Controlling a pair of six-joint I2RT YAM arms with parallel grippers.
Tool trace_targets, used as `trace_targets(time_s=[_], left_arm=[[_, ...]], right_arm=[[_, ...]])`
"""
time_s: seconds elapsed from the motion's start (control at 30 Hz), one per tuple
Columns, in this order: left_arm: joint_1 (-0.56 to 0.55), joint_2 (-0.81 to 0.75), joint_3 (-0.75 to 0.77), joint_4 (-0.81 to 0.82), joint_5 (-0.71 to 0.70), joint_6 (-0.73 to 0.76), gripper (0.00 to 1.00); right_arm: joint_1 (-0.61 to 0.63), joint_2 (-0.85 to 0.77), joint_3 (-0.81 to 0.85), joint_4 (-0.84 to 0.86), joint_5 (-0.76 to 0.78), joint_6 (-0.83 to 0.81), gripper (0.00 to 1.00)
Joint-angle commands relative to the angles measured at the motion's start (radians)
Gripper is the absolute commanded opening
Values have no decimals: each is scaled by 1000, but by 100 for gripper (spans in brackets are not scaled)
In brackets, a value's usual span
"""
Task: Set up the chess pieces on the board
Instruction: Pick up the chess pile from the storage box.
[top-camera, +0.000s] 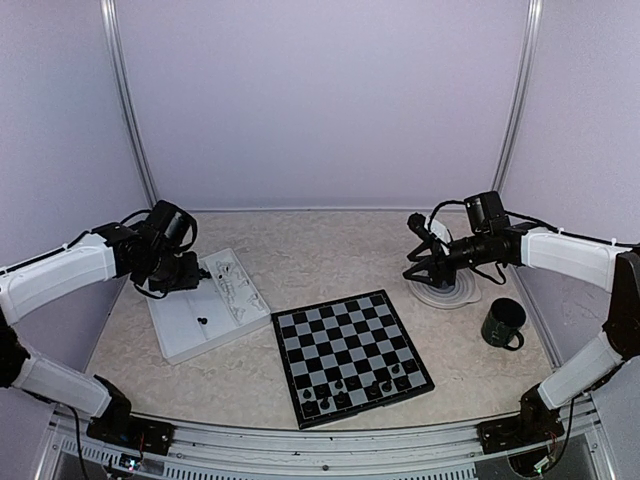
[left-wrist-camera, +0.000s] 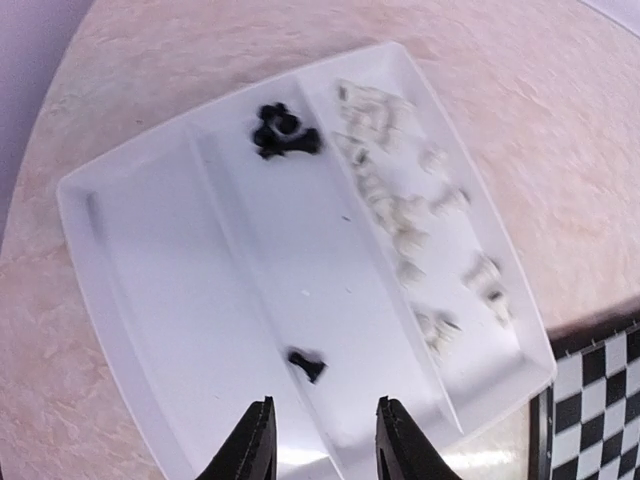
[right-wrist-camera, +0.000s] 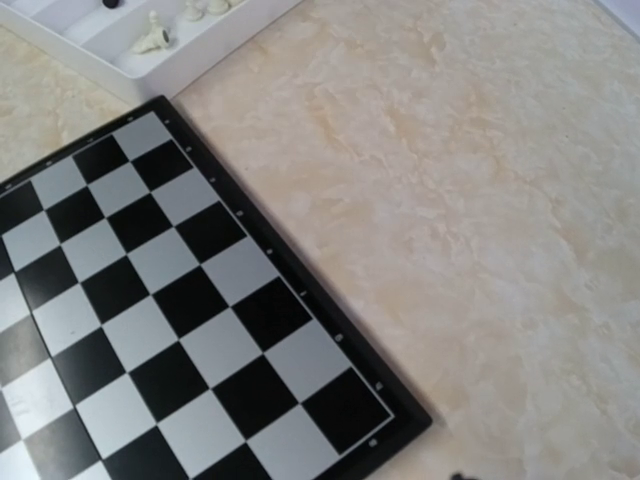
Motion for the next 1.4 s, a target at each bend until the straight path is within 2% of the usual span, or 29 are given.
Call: trace_targets(time_s=[0.0,0.1,0.2,0.37,0.6,0.83,1.07,1.2,1.37], left_arm=[[150,45,13,155,95,138,34],[228,157,66,199,160,183,33],[282,271,126,244,214,200,37],[328,428,205,275,218,198,40],[378,551,255,312,225,180,39],[389,631,279,372,248,148,36],[369,703,293,407,232,143,39],[338,697,265,367,214,151,36],[331,630,165,364,214,133,27]], right_arm=[[3,1,14,-22,-11,-14,54],[3,-2,13,-23,-7,-17,54],[3,-2,18,-29,-2,-25,54],[3,-7,20,-37,-10,-28,55],[4,11,31,-57,-17,-41,54],[10,27,36,-70,-20,-52,54],[12,39,41,-80,-15,-58,54],[13,40,43,-81,-13,-58,54],[14,45,44,-84,-11,-61,54]])
